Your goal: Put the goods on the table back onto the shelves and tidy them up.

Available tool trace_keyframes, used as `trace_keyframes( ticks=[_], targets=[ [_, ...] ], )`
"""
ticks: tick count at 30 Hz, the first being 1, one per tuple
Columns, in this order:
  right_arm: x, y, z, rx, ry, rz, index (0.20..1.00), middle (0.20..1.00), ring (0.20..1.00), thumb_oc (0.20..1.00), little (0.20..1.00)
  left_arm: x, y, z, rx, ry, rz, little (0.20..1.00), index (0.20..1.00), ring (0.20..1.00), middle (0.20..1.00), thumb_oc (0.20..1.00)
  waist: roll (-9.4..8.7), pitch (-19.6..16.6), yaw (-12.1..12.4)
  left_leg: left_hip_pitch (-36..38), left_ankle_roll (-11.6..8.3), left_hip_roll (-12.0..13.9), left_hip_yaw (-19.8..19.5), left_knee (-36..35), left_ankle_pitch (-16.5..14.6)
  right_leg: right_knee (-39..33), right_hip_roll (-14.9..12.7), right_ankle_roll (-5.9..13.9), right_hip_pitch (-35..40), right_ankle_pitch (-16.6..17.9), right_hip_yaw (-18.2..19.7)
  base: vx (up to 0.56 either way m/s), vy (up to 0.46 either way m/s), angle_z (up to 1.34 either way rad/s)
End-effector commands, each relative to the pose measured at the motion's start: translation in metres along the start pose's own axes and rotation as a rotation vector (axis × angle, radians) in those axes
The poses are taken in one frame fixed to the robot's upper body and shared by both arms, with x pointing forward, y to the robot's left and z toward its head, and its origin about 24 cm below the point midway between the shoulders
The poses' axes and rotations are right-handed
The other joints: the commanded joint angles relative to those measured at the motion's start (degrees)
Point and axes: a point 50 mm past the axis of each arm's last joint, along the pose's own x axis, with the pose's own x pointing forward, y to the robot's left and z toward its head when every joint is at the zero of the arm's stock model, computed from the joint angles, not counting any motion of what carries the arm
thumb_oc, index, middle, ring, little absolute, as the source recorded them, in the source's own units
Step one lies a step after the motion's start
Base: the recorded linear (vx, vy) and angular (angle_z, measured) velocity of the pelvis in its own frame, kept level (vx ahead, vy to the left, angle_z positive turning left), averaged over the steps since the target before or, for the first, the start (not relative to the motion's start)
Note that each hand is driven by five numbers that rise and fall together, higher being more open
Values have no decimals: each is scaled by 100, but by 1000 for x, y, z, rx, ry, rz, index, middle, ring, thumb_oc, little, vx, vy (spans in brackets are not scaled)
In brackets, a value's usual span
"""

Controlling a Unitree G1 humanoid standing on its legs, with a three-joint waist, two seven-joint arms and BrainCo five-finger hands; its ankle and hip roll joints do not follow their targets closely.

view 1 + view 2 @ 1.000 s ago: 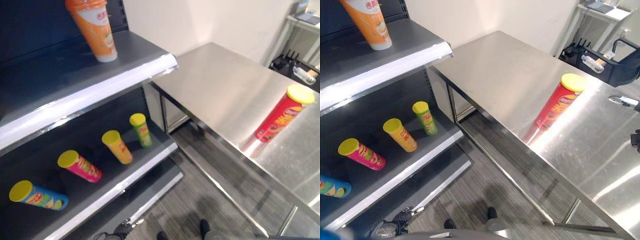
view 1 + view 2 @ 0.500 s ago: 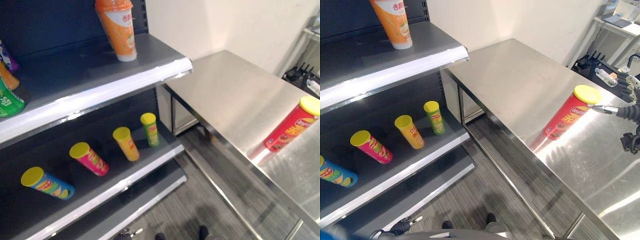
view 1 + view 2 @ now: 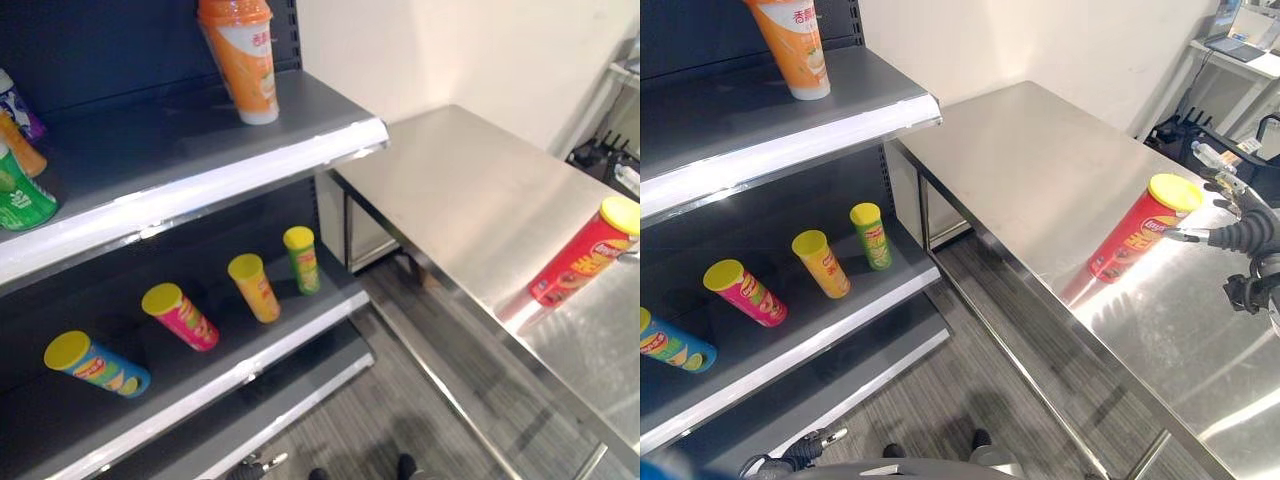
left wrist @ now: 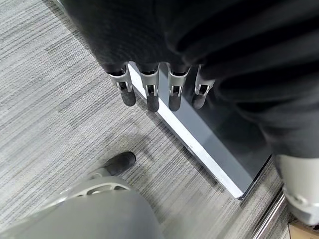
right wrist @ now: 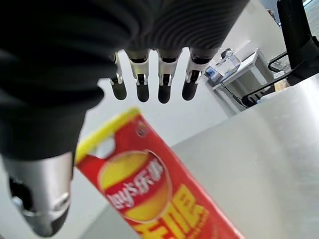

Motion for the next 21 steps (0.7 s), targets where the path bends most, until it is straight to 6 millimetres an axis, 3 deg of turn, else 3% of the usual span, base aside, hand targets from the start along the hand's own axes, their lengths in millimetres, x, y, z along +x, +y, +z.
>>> trace_keyframes(
  ticks=[1, 19, 20, 21],
  targets=[
    [14, -23, 20, -79, -52, -65, 1000, 1000, 1000, 1000, 1000, 4, 12, 22, 56, -41, 20, 1000, 1000, 1000, 1000, 1000, -140, -98, 375, 149, -607, 723, 284, 199, -74, 307, -263, 309, -66, -357, -404, 5, -6, 4],
    [23, -19, 13, -86, -6, -73, 1000, 1000, 1000, 1000, 1000, 4, 11, 16, 62, -23, 20, 1000, 1000, 1000, 1000, 1000, -173, -82, 519, 141, -617, 740, 190, 150, -36, 292, -251, 283, 4, -379, -515, 0, -2, 4],
    [24, -18, 10, -103, 13, -60, 909, 909, 909, 909, 909, 3, 12, 16, 65, -23, 19, 1000, 1000, 1000, 1000, 1000, -175, -76, 533, 147, -622, 738, 183, 144, -37, 284, -252, 282, 8, -376, -527, 0, 0, 0],
    [24, -18, 10, -103, 13, -60, 909, 909, 909, 909, 909, 3, 12, 16, 65, -23, 19, 1000, 1000, 1000, 1000, 1000, -175, -76, 530, 148, -622, 738, 183, 144, -37, 284, -252, 282, 9, -376, -527, 0, 0, 0]
  ],
)
